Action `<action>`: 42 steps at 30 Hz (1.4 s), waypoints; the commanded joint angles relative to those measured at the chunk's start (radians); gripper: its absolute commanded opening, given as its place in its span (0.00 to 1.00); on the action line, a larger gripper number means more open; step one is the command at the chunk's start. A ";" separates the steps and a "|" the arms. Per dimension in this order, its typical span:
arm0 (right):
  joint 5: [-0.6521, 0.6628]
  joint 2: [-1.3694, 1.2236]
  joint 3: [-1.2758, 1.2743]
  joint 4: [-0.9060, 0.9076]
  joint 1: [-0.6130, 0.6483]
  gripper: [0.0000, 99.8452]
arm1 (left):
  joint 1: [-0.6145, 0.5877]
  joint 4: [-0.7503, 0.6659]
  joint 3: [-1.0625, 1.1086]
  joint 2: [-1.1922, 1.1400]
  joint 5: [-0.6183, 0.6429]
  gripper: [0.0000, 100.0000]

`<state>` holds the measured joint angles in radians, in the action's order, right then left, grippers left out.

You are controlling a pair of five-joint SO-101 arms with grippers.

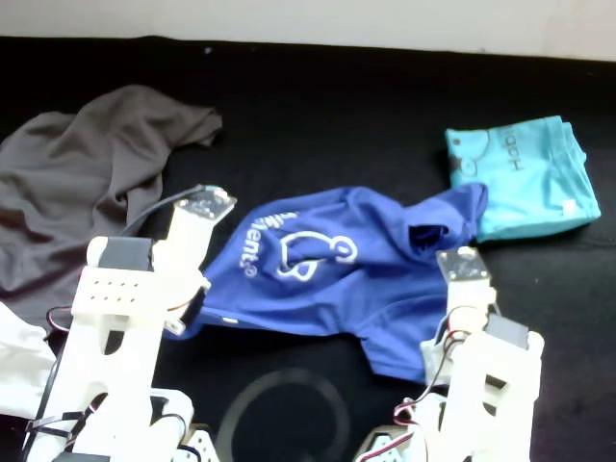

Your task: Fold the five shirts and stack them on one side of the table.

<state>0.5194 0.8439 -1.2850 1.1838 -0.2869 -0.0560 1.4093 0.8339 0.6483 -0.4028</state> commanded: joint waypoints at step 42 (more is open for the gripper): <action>-0.130 -0.151 1.260 -0.001 0.065 0.01 | 0.008 0.180 -0.952 0.022 0.084 0.01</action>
<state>0.4012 0.7733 -0.2279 1.1607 -0.2286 -0.0514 1.5858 -0.0084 0.6498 -0.3307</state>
